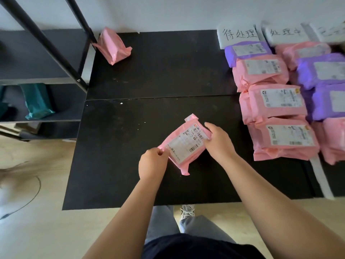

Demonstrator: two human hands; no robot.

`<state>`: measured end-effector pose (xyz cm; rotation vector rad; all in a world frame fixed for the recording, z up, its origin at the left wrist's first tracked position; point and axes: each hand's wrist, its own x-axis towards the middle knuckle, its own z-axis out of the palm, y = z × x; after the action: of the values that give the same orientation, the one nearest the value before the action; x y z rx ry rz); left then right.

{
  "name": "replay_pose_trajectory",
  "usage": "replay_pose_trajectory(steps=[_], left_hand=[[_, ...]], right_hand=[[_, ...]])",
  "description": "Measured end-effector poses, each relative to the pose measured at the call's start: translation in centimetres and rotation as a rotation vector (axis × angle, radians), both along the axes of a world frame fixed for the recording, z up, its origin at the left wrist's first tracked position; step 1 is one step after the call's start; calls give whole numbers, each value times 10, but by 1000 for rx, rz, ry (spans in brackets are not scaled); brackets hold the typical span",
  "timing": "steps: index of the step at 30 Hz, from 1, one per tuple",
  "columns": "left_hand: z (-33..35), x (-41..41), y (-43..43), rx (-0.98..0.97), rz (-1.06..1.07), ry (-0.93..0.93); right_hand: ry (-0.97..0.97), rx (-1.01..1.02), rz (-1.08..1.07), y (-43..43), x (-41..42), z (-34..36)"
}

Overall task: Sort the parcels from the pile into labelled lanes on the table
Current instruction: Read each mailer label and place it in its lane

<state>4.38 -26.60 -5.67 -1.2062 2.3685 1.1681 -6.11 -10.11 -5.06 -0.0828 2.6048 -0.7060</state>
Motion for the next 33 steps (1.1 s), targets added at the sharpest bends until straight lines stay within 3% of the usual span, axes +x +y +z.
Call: replay_pose_trajectory(steps=[2,5,10,23,33], left_hand=[[7,-3,2,-144,-16,28],[11,-18,5,-196,-70,165],[3,-34,19,-185,-267,112],[-3,-12,47,-44,-172,78],[44,-25,30,144,58,283]], right_hand=[[55,-45,-94,6,7,3],[69,-127,-276,16,21,5],[-138,-156,-252,25,42,-4],[-154,-152,-149,27,38,-10],[33,-314,-219,28,23,27]])
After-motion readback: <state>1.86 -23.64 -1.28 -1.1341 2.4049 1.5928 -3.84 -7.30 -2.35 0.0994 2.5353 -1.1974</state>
